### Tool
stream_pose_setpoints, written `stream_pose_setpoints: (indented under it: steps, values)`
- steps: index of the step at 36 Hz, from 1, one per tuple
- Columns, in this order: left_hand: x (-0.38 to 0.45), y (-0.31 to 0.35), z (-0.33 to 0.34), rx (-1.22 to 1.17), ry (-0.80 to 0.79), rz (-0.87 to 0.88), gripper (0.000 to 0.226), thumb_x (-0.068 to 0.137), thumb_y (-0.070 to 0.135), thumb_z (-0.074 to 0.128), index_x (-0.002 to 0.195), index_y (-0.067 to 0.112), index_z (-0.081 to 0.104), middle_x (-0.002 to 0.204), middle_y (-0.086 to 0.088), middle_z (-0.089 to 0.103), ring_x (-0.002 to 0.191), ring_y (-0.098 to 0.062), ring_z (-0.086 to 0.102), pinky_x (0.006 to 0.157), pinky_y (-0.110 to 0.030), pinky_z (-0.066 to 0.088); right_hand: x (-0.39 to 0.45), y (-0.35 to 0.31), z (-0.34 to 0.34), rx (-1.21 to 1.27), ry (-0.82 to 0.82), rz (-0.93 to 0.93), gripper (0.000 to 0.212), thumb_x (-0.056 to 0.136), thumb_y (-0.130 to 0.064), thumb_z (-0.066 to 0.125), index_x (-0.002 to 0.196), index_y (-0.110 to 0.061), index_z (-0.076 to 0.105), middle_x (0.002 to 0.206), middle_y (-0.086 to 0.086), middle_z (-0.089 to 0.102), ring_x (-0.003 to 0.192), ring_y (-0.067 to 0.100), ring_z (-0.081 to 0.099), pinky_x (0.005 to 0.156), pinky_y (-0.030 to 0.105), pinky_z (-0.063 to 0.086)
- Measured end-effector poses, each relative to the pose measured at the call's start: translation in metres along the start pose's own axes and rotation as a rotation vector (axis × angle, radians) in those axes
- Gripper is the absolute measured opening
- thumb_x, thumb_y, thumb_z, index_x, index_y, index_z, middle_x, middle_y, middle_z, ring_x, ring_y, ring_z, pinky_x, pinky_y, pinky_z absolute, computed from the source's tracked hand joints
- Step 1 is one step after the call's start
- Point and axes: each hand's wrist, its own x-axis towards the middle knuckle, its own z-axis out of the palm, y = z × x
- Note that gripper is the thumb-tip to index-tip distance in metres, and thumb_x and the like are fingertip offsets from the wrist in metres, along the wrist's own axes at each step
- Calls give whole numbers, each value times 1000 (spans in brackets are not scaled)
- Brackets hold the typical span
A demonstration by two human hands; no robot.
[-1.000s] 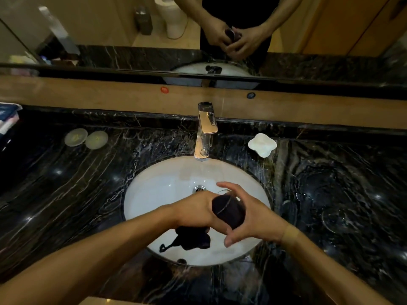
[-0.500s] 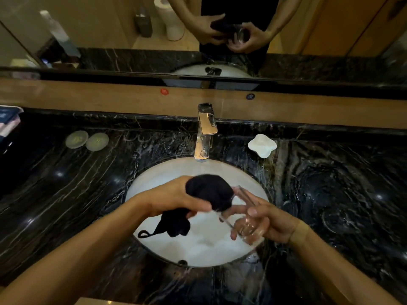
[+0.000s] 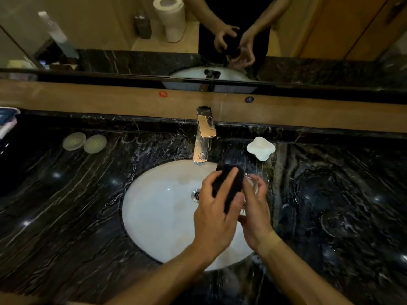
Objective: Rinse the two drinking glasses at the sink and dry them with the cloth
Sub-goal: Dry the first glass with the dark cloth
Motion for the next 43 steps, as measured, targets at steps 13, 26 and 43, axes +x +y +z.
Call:
stream_pose_setpoints:
  steps: [13, 26, 43]
  values:
    - [-6, 9, 17, -275, 77, -91, 41, 97, 56, 37, 136, 67, 32, 151, 14, 28, 134, 0, 41, 103, -21, 45, -4, -3, 10, -24, 118, -115, 46, 86, -52, 60, 123, -30, 46, 102, -2, 71, 85, 13, 72, 73, 35, 58]
    - [7, 8, 9, -406, 94, -154, 43, 99, 36, 42, 126, 70, 42, 142, 14, 42, 123, 12, 45, 91, -3, 40, 1, -11, 5, -11, 77, 9, 73, 73, -76, 60, 121, -22, 63, 124, 7, 67, 111, 29, 68, 88, 44, 56]
    - [-13, 10, 18, -194, 135, -4, 39, 97, 59, 36, 136, 66, 35, 150, 13, 30, 134, 2, 38, 102, -13, 40, -1, -14, 1, -23, 58, 199, 62, 88, -72, 43, 105, -18, 68, 83, 6, 76, 73, 24, 72, 66, 37, 55]
